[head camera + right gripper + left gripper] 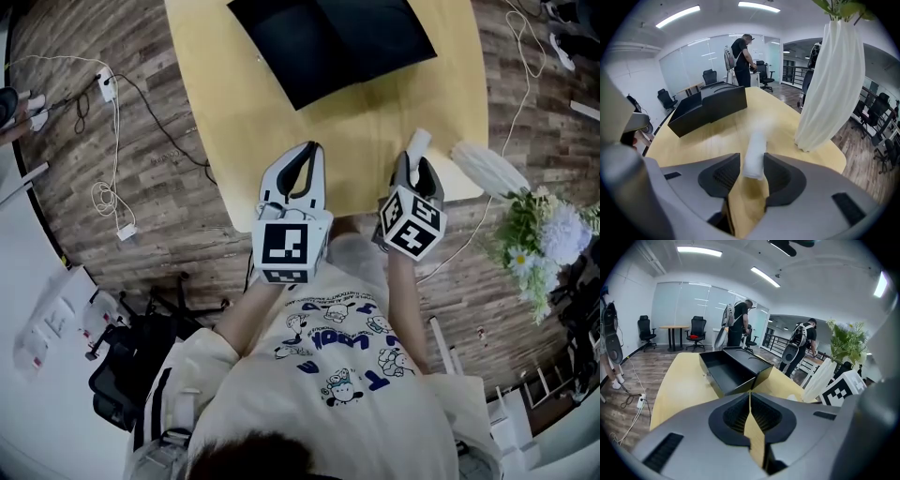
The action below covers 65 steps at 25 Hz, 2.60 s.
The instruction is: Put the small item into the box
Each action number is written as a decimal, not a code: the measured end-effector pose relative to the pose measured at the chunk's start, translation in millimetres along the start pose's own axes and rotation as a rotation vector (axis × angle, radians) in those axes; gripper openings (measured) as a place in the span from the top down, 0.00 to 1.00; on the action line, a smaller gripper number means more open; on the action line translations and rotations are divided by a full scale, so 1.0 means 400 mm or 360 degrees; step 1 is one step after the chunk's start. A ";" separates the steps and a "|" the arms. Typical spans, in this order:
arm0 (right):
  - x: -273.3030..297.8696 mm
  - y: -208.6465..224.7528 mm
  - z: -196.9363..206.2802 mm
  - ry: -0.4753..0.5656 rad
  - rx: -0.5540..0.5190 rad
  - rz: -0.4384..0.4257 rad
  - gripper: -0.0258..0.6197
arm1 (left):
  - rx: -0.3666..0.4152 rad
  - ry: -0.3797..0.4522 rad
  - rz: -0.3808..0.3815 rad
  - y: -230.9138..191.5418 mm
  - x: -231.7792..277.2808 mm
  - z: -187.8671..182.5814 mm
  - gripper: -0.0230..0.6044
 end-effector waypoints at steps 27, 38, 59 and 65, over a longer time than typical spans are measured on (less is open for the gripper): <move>-0.018 -0.076 -0.063 0.0103 -0.0039 -0.0121 0.73 | -0.0098 0.0048 -0.0062 -0.044 -0.029 -0.011 0.93; -0.026 -0.202 -0.160 0.0210 -0.0179 -0.0267 0.73 | -0.0171 0.0167 -0.0149 -0.111 -0.058 -0.066 0.93; 0.072 -0.411 -0.275 0.0214 -0.0411 -0.0491 0.73 | -0.0292 0.0228 -0.0297 -0.235 -0.042 -0.115 0.93; 0.108 -0.437 -0.286 0.0184 -0.0423 -0.0511 0.73 | -0.0318 0.0202 -0.0312 -0.261 -0.019 -0.118 0.93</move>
Point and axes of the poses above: the fingertips, and each gripper's own axes: x forward along the fingers, y to its right, z out of its underside, the point moved 6 cm from there along -x, backward along the fingers, and after that the axes turned 12 degrees about -z, right-handed, at the moved point
